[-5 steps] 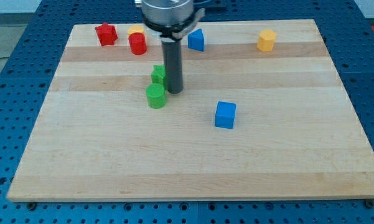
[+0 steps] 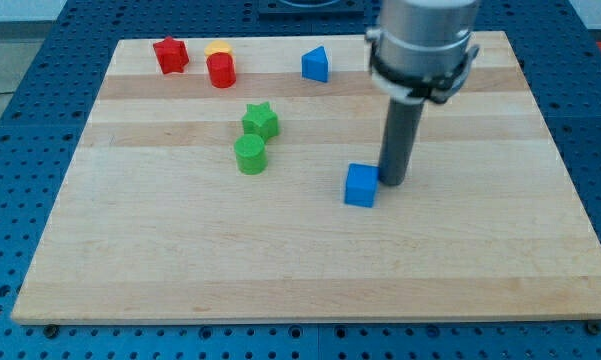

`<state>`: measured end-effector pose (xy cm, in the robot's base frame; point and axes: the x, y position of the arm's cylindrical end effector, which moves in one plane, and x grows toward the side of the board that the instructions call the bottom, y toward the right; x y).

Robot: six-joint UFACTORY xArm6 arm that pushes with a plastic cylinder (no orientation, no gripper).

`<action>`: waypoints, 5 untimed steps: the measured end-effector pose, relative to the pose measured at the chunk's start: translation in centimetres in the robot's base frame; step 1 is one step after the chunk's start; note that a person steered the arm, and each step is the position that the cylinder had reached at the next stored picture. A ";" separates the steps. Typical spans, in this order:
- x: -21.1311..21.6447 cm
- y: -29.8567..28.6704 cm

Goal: Push the blue cube diagonally below green circle

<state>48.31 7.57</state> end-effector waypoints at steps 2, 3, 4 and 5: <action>2.7 -5.1; 2.7 -3.8; 0.8 -2.0; 0.5 -2.9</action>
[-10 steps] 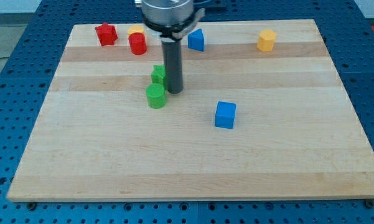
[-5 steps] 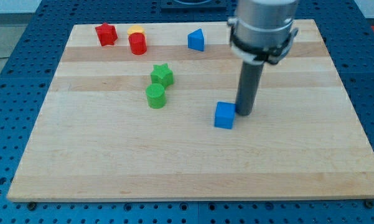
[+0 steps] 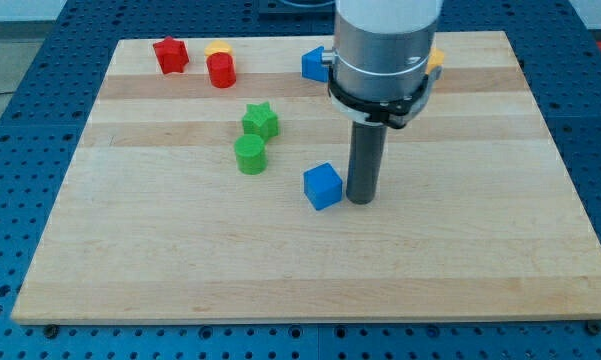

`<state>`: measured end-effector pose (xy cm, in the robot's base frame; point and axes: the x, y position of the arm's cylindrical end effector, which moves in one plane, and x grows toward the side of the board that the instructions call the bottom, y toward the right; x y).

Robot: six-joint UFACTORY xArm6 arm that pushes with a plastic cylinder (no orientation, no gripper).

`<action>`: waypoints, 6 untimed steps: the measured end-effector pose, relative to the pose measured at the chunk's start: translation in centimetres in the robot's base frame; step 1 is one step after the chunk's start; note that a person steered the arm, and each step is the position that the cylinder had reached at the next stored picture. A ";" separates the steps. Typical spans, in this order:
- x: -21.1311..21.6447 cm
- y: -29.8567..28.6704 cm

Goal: Push the blue cube diagonally below green circle

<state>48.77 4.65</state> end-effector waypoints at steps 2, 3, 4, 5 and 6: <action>0.0 -6.4; -0.2 -6.8; -0.3 -5.5; 3.1 -9.0; 5.4 -15.8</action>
